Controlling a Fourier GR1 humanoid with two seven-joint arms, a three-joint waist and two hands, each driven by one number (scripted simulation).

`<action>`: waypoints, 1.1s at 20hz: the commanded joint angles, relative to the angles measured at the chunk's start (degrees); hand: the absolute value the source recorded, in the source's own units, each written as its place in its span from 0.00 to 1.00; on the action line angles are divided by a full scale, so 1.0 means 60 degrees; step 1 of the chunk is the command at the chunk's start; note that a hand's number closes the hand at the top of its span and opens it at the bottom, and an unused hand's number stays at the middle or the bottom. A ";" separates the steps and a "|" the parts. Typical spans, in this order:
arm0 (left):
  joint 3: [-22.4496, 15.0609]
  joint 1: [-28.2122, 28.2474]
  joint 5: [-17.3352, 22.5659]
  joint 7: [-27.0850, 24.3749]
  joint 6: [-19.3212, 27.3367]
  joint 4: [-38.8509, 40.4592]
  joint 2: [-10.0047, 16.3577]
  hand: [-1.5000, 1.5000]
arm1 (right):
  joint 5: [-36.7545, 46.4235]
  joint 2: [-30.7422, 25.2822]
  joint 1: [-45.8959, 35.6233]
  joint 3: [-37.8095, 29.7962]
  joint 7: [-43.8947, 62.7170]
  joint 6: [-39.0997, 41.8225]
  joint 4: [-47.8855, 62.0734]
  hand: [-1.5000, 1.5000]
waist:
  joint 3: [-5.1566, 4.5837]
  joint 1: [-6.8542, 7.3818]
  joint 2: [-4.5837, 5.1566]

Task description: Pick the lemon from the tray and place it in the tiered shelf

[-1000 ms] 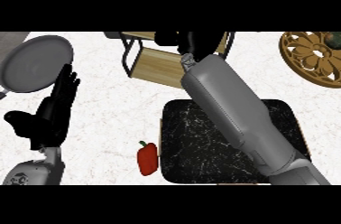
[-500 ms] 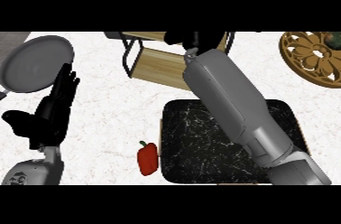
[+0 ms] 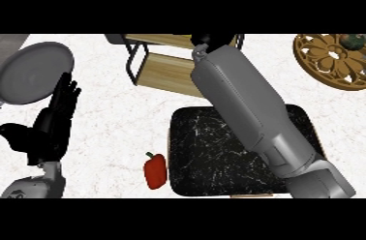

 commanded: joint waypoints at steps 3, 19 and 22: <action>0.0121 0.0149 -0.0013 0.0180 0.0116 -0.0194 -0.0030 0.50 | 0.1354 -0.0070 -0.0018 -0.0515 0.1980 -0.0646 -0.1140 0.00 | 0.0000 -0.0449 -0.0169; 0.0365 0.1030 0.0102 0.0200 0.0045 -0.0615 0.0017 0.50 | 0.2098 -0.0313 0.5249 -0.0345 0.2653 0.3133 -0.9491 0.00 | 0.0005 -0.0852 -0.0279; 0.0548 0.0908 0.0293 0.0210 -0.0177 -0.0748 0.0208 0.50 | 0.1854 -0.1041 0.6310 -0.0480 0.2571 0.4052 -1.1389 0.00 | 0.0004 -0.0734 -0.0205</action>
